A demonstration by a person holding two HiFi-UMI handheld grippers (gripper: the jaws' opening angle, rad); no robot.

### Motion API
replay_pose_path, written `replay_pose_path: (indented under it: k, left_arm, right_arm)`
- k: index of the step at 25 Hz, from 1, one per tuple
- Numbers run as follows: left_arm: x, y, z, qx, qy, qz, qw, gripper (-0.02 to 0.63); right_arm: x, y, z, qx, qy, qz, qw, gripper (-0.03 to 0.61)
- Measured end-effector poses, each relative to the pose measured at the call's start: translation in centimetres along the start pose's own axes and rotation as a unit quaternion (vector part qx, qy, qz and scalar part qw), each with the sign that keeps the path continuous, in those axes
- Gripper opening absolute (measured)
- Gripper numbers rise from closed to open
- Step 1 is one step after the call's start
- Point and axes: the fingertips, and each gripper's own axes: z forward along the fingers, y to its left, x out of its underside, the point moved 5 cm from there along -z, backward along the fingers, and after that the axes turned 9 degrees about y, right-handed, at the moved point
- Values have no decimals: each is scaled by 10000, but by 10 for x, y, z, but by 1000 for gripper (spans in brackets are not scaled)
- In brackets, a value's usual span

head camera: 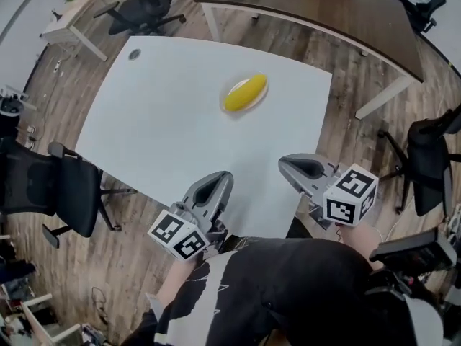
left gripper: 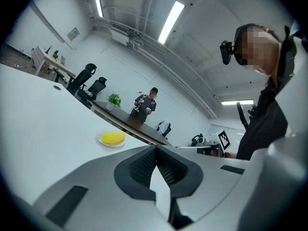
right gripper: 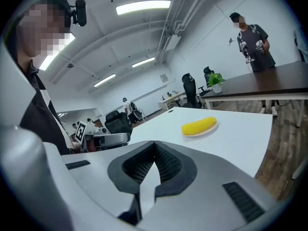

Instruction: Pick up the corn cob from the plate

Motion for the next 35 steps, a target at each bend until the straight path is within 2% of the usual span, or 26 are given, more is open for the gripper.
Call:
replay_pose_path:
  k: [6,11,16,19,22,26,30,32,35]
  left_arm:
    - [18,-6,63,-691,-216,-266,9970,14]
    - [22,1,69,-1351,-189,-289,9902,14]
    - [36,-7,57,-2132,-274,-502,9753,14]
    - [36,0,36,-2620,-297,-699,9621,14]
    - [37,-6,14,-2995,-442,-935,9485,14]
    - [37,-16,4,-3285,-588,-1138,9358,14]
    - [22,-14,13,-3290,-752,-1165,9341,14]
    - [16,-16,16,-3303,-754,-1114,9342,14]
    - [8,-17,11,-3439,-869,-1118,9283,14]
  right_arm:
    - [0,-63,15,-804,524,-87,9953,14]
    - [-8,-92,41,-1340,716,-242,9881,14]
    - [-20,-131,61,-1565,772,-294,9842,14]
    - [-38,-148,91,-1804,682,-224,9810,14]
    - [-52,-153,106,-1824,755,-316,9798,14]
    - [-64,-159,114,-1850,899,-697,9761,14]
    - [-82,-169,122,-1821,1085,-1235,9694,14]
    - [-88,-169,122,-1921,1139,-1737,9591,15]
    - [-96,-167,126,-2134,1236,-2549,9350,17]
